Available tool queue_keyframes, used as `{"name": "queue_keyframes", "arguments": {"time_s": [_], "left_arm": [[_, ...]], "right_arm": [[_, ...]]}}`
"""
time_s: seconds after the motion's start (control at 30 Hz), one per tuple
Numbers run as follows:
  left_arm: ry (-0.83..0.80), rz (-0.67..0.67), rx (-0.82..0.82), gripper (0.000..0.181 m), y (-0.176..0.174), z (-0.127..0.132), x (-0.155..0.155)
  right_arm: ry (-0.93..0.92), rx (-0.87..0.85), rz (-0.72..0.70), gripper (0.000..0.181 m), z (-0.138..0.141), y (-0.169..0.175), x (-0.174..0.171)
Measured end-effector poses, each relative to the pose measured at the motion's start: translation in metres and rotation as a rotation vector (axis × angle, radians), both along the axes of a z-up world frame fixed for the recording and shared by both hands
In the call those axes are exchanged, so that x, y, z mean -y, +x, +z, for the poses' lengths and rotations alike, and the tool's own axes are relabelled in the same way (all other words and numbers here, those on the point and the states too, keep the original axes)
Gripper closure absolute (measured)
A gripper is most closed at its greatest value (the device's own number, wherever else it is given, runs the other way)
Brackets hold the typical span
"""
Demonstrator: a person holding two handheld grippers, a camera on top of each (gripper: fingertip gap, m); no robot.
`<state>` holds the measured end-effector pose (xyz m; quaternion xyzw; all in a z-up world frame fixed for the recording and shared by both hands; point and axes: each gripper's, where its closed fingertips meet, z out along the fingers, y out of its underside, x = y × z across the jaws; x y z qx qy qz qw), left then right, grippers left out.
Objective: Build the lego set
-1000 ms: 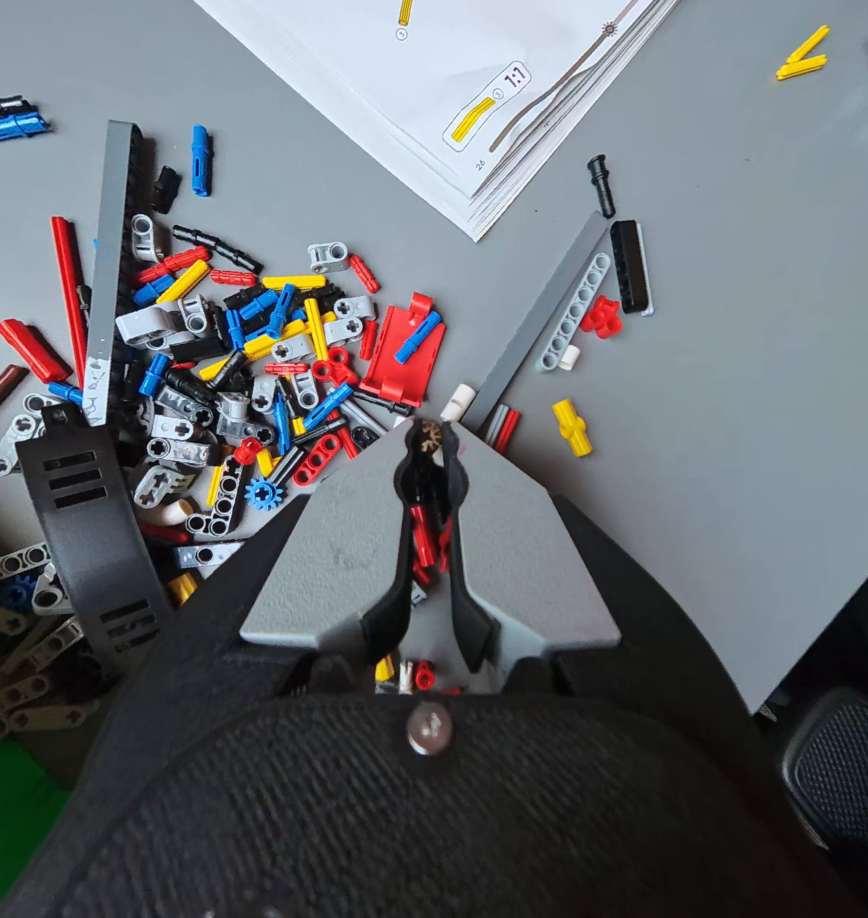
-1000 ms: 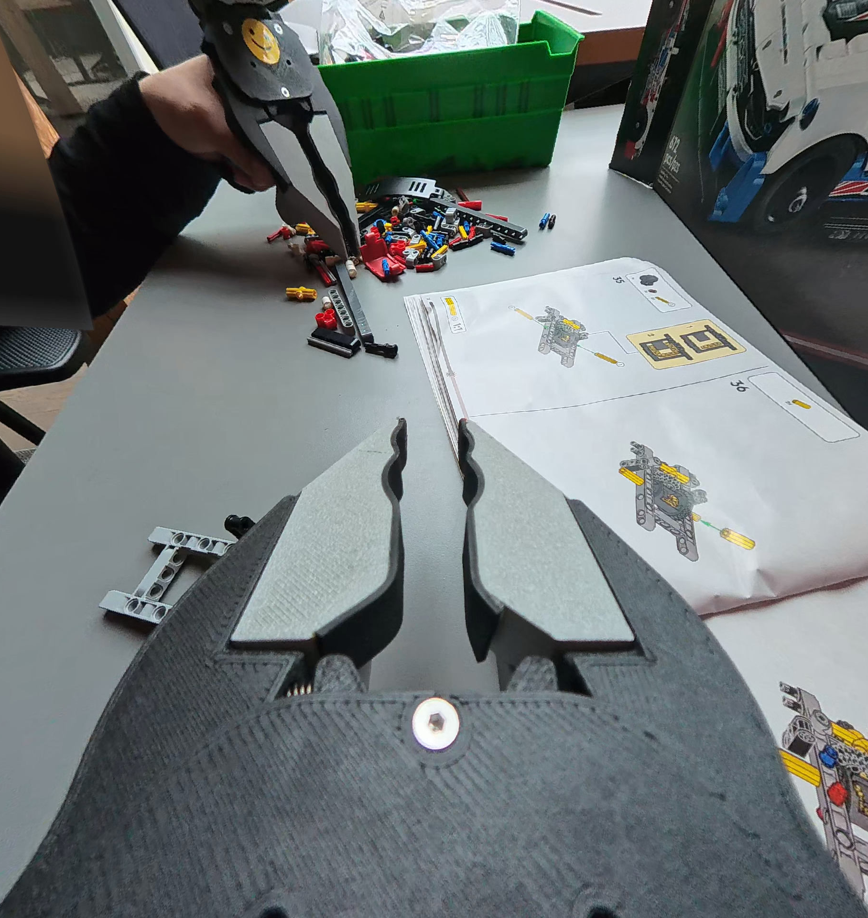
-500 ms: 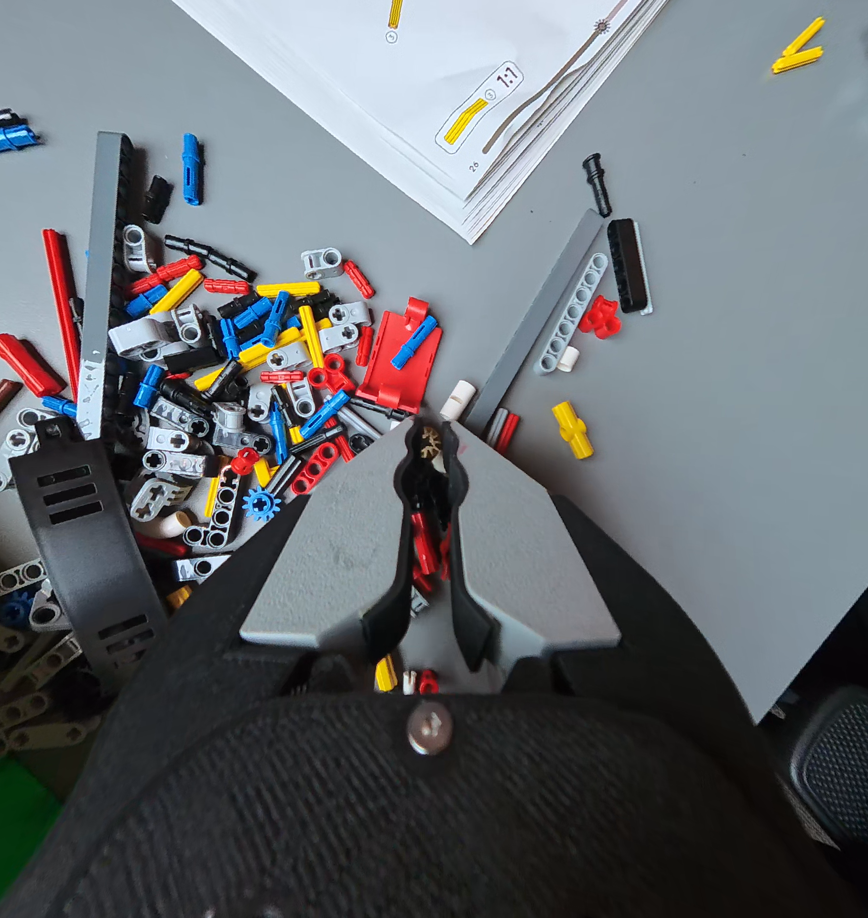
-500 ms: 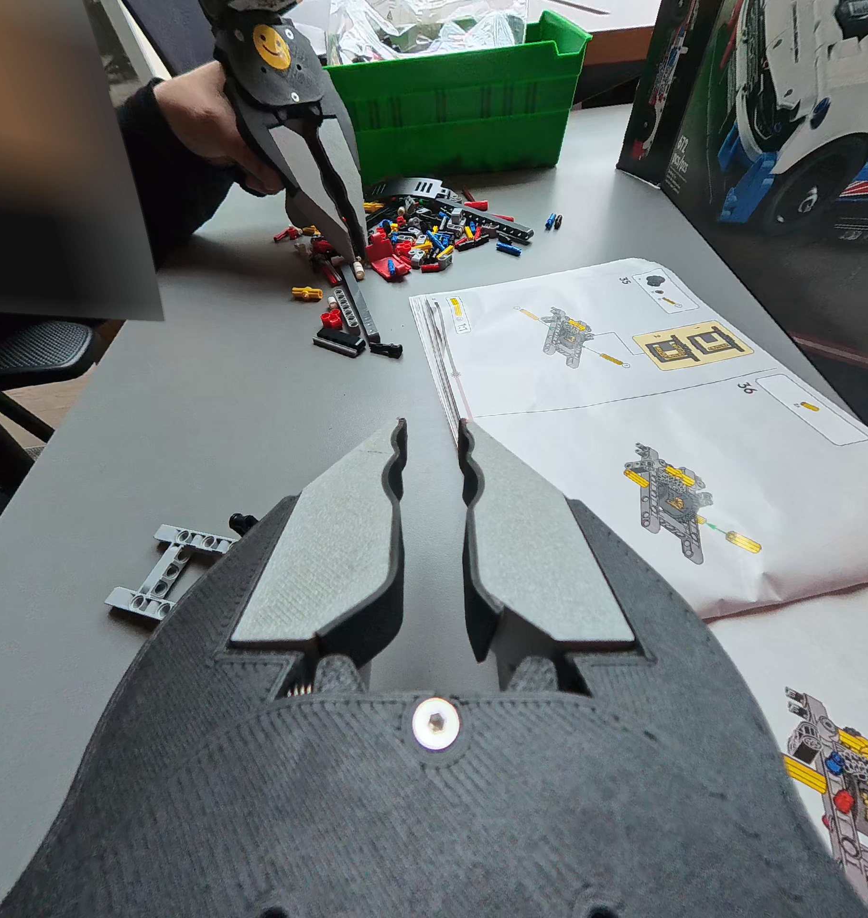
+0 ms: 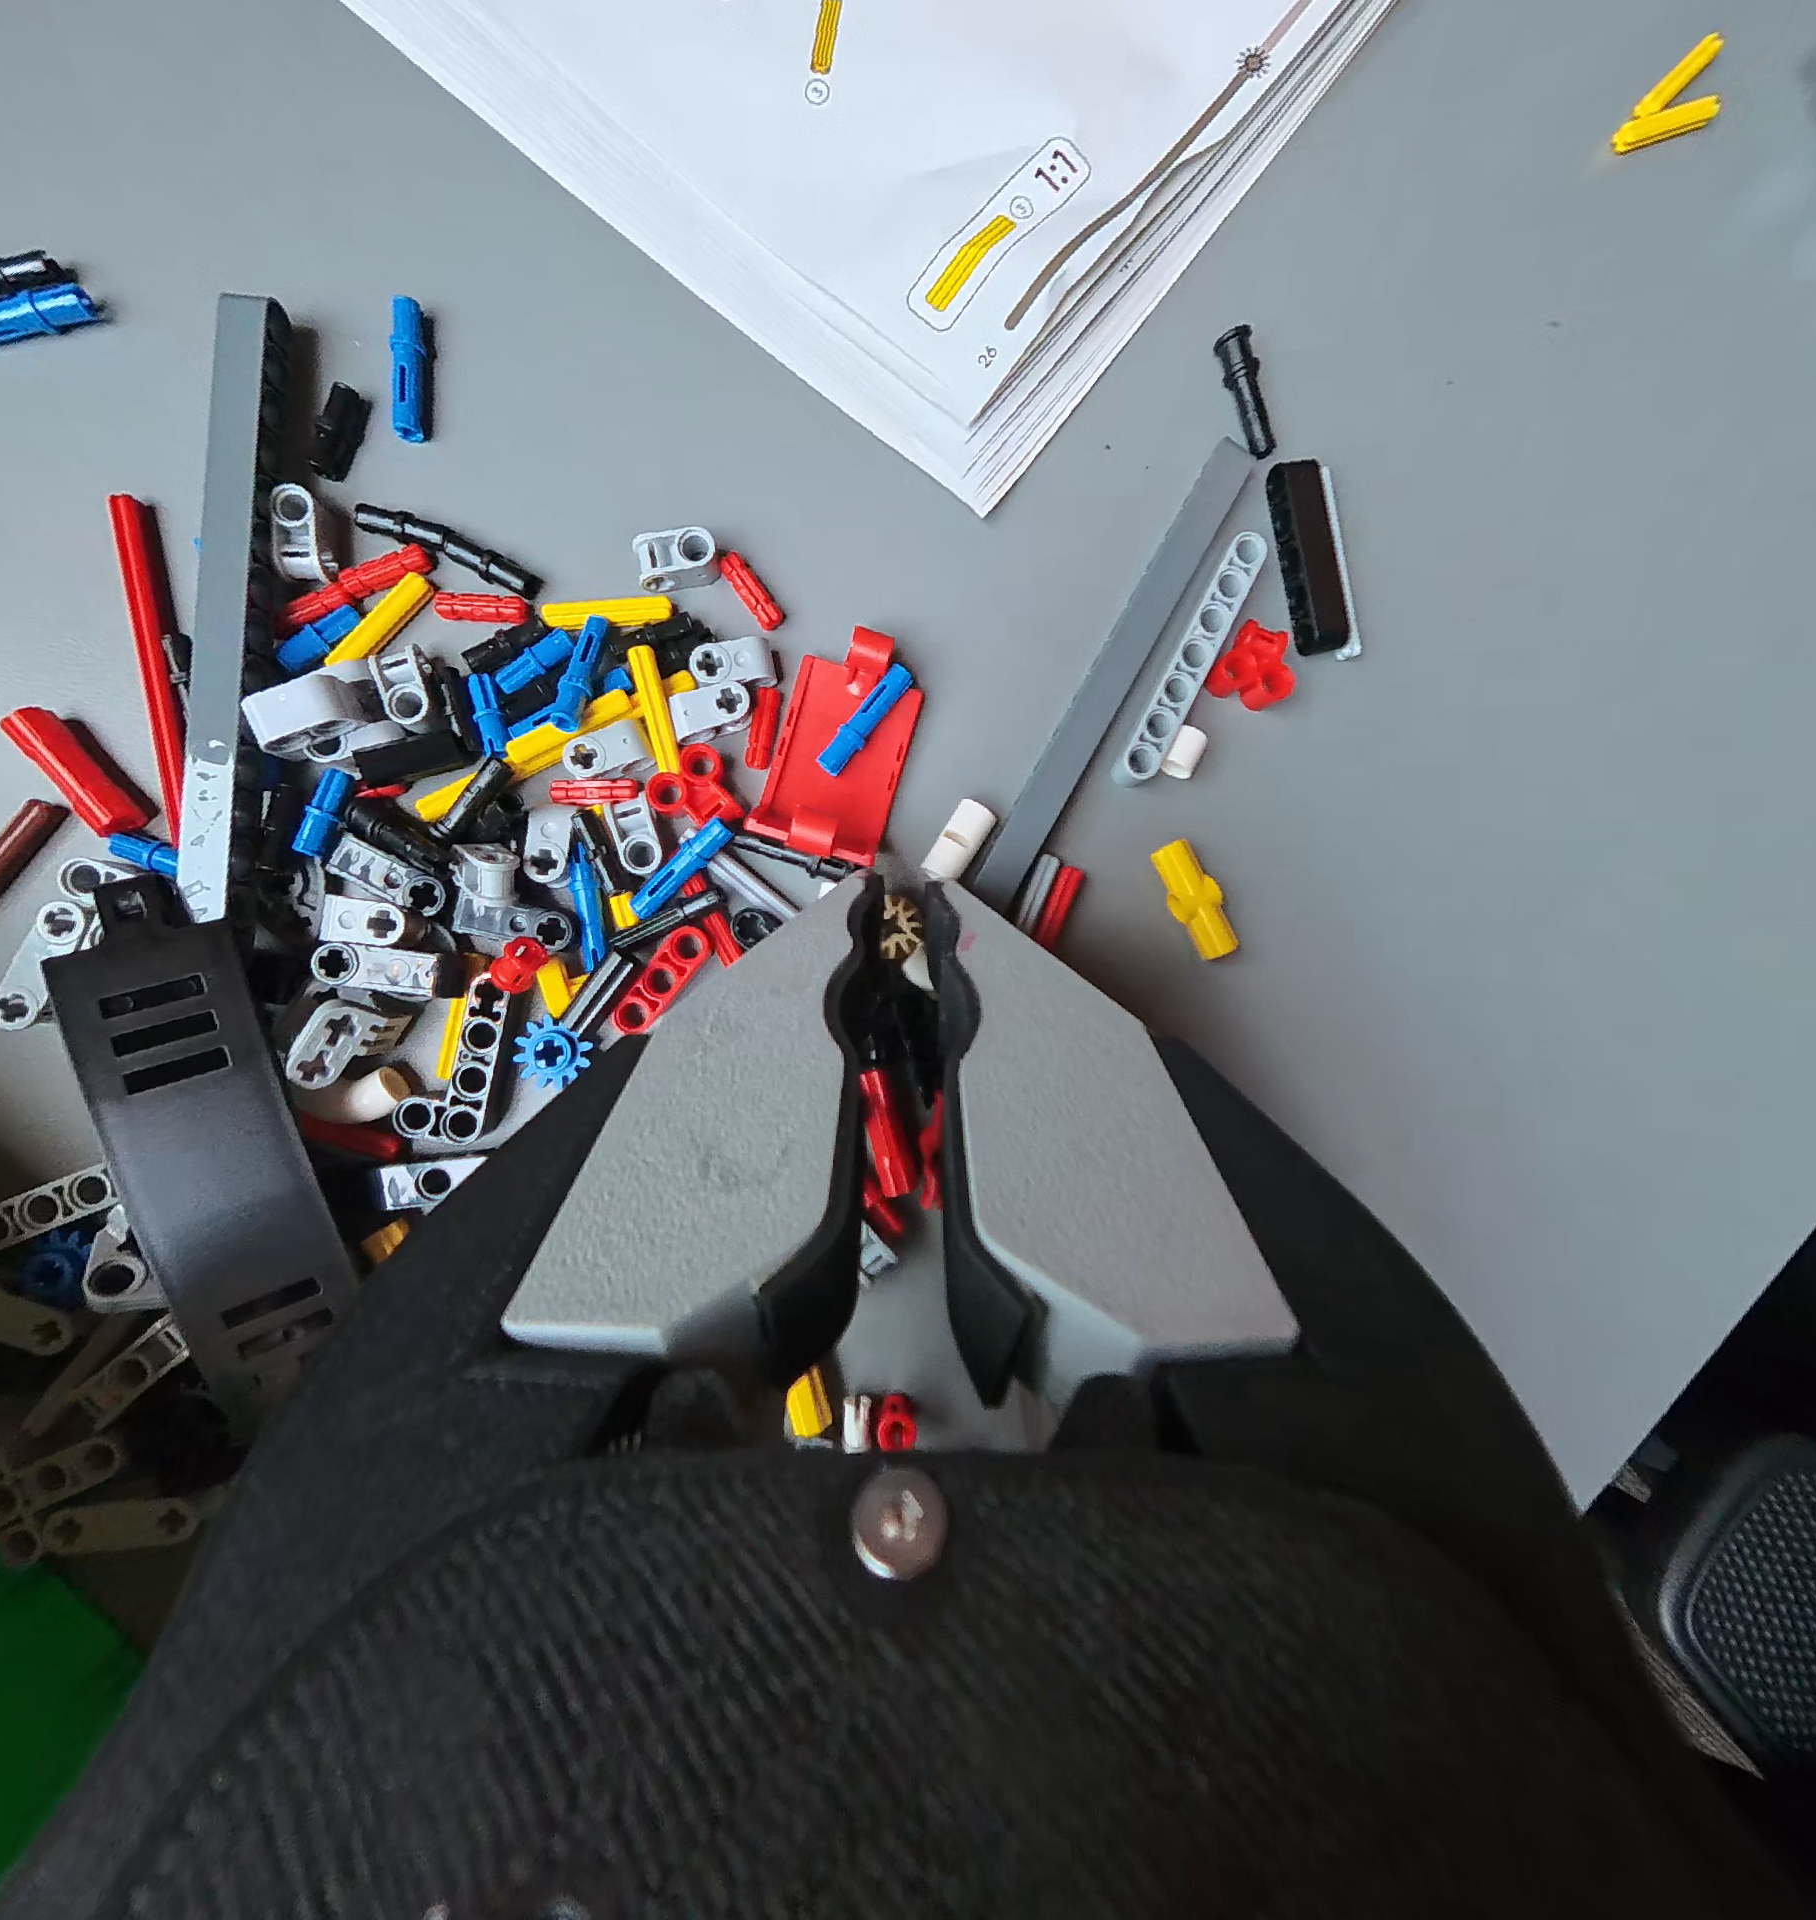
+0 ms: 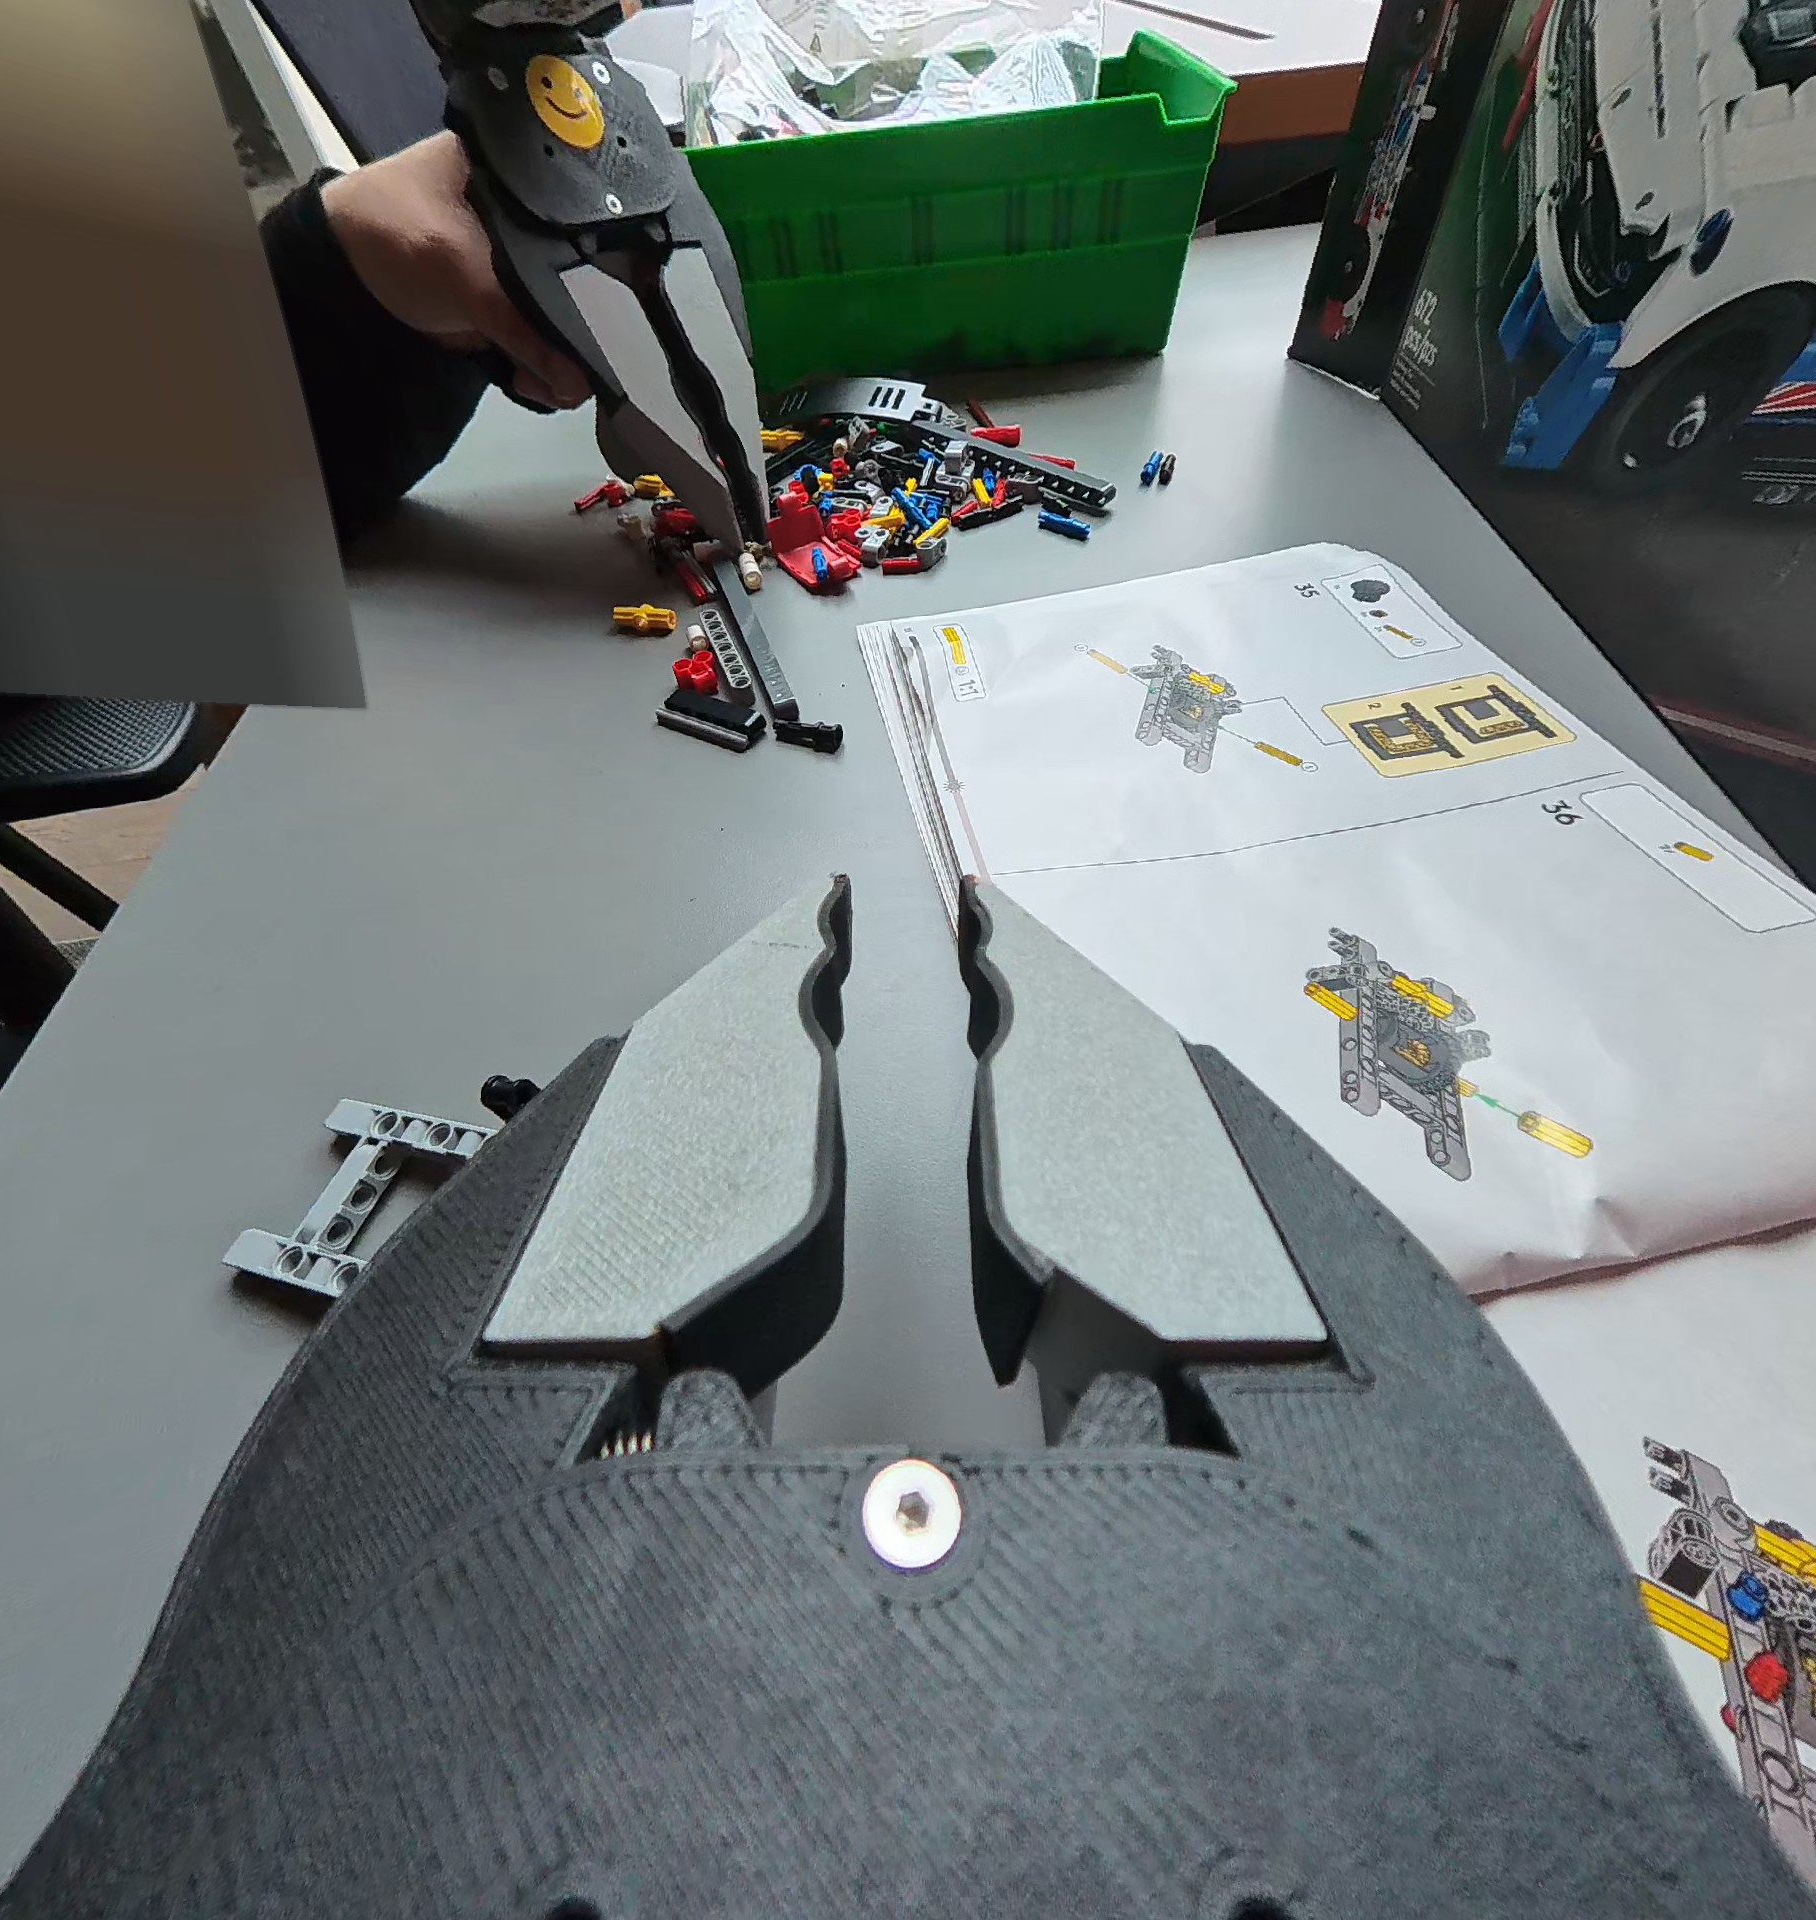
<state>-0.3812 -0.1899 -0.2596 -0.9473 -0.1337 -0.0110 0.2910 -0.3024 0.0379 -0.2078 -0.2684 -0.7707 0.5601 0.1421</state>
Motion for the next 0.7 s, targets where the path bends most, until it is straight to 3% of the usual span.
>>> {"name": "queue_keyframes", "arguments": {"time_s": [0.2,0.3,0.5,0.7], "left_arm": [[0.156,-0.079,0.022,0.174,0.015,0.024,-0.015],[0.216,-0.045,-0.09,0.171,-0.002,0.033,-0.019],[0.527,0.015,-0.149,0.168,-0.014,0.067,-0.037],[0.496,0.114,-0.331,0.17,-0.034,0.069,-0.029]], "right_arm": [[-0.004,-0.021,-0.018,0.164,0.002,-0.001,-0.002],[-0.012,-0.041,-0.029,0.164,0.005,-0.001,-0.004],[-0.025,-0.072,-0.039,0.165,0.009,0.001,-0.007],[-0.057,-0.046,-0.024,0.163,0.011,0.002,-0.008]]}}
